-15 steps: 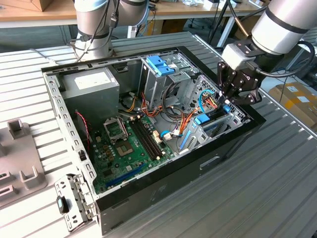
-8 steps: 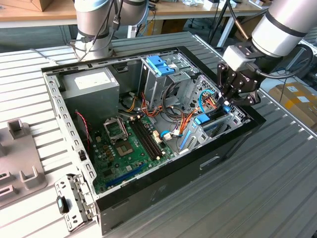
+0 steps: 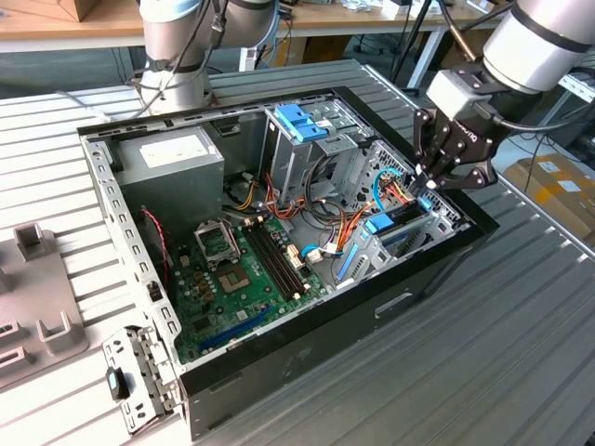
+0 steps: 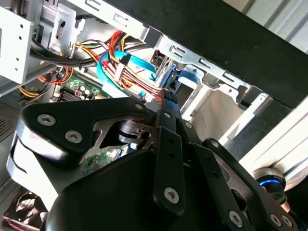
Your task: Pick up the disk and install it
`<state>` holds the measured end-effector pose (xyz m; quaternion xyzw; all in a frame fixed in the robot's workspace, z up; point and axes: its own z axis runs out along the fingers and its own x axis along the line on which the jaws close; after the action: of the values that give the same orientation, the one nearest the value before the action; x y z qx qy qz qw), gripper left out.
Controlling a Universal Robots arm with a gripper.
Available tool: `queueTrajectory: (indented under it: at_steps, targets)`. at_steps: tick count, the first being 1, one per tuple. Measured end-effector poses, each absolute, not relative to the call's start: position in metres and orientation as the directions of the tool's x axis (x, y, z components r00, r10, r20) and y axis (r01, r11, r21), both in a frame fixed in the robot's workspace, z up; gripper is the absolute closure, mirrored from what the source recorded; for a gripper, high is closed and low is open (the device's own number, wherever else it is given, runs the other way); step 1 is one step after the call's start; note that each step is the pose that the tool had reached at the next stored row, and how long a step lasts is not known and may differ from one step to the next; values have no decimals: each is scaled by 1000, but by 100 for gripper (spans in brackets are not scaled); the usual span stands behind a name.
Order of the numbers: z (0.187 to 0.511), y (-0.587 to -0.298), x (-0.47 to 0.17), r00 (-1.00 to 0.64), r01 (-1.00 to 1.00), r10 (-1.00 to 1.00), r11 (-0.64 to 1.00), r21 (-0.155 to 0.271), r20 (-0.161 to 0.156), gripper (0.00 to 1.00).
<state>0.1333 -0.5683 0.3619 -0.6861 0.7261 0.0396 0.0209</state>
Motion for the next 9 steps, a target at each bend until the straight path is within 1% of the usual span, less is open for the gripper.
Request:
queueTrajectory:
  at_steps: [9]
  targets:
    - [383,-568,134,-58,-998,-995,55,29,-85,89]
